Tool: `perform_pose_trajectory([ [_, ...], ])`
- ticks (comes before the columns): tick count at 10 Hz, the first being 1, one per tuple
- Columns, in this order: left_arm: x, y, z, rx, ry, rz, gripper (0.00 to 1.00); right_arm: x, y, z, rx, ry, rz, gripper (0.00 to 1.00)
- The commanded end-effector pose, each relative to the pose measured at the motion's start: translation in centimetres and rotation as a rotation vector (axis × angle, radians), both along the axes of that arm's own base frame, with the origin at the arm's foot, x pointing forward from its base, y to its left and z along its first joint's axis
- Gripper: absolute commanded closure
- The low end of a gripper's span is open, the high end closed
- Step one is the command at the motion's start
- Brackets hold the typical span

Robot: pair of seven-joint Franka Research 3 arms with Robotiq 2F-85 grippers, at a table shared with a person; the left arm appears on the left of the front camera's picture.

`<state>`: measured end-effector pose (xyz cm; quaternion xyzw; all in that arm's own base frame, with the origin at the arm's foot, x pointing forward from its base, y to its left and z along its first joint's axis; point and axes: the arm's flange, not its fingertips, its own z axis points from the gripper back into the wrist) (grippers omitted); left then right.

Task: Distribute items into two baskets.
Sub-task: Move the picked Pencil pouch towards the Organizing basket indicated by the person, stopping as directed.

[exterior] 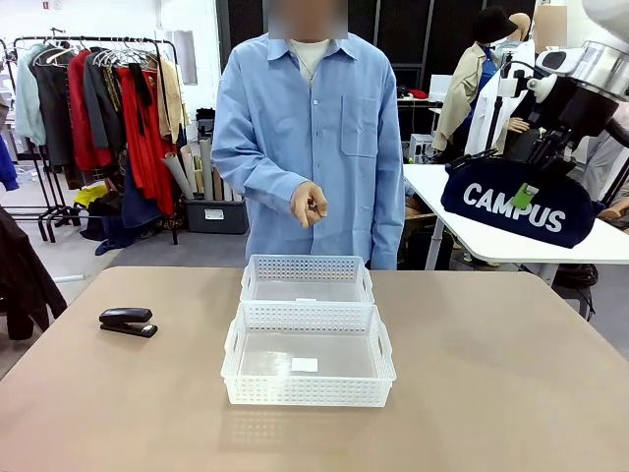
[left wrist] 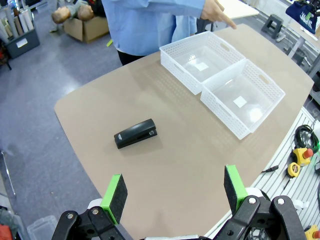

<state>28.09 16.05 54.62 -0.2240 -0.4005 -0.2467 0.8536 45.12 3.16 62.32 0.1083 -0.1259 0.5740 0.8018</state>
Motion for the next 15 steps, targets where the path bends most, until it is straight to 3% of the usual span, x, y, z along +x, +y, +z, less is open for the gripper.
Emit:
perform_pose_trajectory([
  [1,0.0,0.0,0.0,-0.003,-0.013,-0.015,0.00,0.0,0.0,0.0,0.000,0.000,0.000,1.00],
  [4,0.0,0.0,0.0,-0.003,-0.013,-0.015,0.00,3.1,0.7,-0.1,0.002,0.015,0.019,1.00],
  [9,0.0,0.0,0.0,-0.003,-0.013,-0.015,0.00,9.3,3.3,-2.9,-0.067,0.081,0.073,1.00],
  [15,0.0,0.0,0.0,-0.003,-0.013,-0.015,0.00,12.4,7.2,-7.4,-0.109,0.152,0.084,1.00],
])
